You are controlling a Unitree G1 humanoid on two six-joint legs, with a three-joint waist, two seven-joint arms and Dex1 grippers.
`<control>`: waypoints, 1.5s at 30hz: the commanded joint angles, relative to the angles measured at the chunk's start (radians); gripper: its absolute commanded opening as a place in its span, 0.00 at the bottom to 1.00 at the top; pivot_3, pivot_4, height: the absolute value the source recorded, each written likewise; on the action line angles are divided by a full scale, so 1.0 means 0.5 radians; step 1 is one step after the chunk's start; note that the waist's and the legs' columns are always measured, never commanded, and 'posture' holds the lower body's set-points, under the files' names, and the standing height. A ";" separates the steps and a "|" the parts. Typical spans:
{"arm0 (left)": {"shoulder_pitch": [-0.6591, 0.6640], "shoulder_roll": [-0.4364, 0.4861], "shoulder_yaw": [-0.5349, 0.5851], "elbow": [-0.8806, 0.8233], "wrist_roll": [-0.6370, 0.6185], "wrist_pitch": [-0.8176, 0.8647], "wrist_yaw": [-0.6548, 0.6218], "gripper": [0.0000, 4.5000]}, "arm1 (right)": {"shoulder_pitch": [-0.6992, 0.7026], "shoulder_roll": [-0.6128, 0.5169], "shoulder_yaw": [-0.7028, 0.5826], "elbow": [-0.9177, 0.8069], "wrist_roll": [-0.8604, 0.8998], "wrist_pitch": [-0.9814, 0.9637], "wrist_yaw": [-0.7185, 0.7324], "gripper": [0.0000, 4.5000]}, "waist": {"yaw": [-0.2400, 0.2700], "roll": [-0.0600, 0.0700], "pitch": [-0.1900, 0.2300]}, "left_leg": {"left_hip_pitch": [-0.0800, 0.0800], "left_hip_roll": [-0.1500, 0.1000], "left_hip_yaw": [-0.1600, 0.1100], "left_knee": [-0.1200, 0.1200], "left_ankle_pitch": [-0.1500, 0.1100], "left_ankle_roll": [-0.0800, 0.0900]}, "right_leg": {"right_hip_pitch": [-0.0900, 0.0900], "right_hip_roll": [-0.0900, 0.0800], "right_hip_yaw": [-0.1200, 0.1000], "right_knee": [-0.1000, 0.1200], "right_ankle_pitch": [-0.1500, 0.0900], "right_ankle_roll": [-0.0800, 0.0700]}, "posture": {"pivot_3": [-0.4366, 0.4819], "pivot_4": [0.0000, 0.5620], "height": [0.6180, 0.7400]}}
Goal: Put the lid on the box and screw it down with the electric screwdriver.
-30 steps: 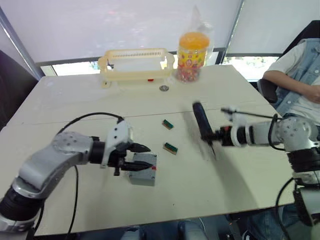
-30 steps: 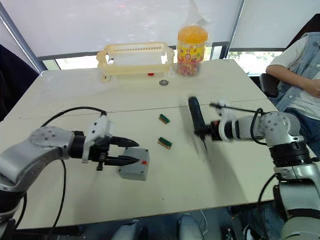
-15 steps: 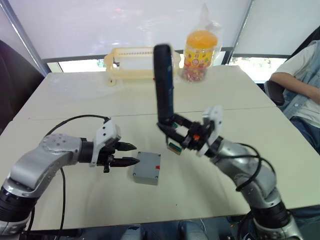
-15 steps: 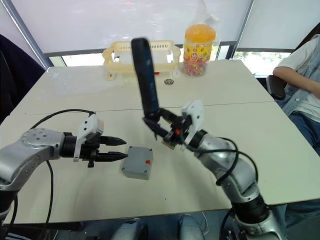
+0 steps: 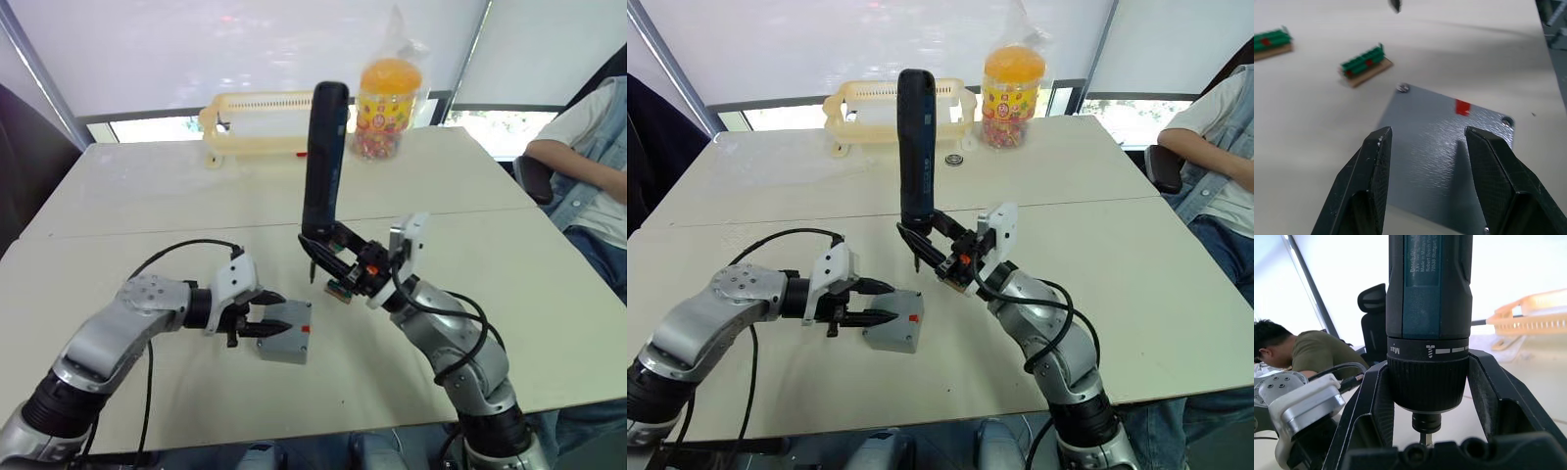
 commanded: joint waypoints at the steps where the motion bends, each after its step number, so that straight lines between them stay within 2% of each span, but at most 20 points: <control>1: 0.010 0.033 -0.041 0.012 0.076 -0.078 -0.061 0.53 | 0.035 0.058 0.036 -0.013 -0.097 -0.159 0.040 0.40 | 0.000 0.000 0.000 | 0.000 0.000 0.000 0.000 0.000 0.000 | 0.000 0.000 0.000 0.000 0.000 0.000 | 0.48 0.27 1.00; 15: 0.032 0.016 -0.048 0.099 0.126 -0.147 -0.104 0.53 | 0.128 0.158 0.082 0.168 -0.364 -0.451 0.107 0.40 | 0.000 0.000 -0.001 | 0.003 0.000 0.000 0.000 0.000 -0.001 | 0.002 0.002 0.000 0.001 0.000 -0.001 | 0.48 0.27 1.00; 24: 0.048 0.011 -0.050 0.067 0.125 -0.130 -0.079 0.53 | 0.179 0.159 0.091 0.185 -0.400 -0.453 0.148 0.40 | 0.000 0.000 -0.001 | 0.005 0.000 0.000 0.000 0.000 -0.001 | 0.004 0.002 0.000 0.001 0.000 -0.001 | 0.48 0.27 1.00; 45: 0.056 0.005 -0.056 0.064 0.124 -0.118 -0.061 0.53 | 0.109 0.238 0.067 0.144 -0.397 -0.406 0.121 0.40 | 0.001 0.001 -0.002 | 0.007 0.001 0.000 0.000 0.000 -0.001 | 0.005 0.003 0.000 0.001 0.001 -0.001 | 0.48 0.27 1.00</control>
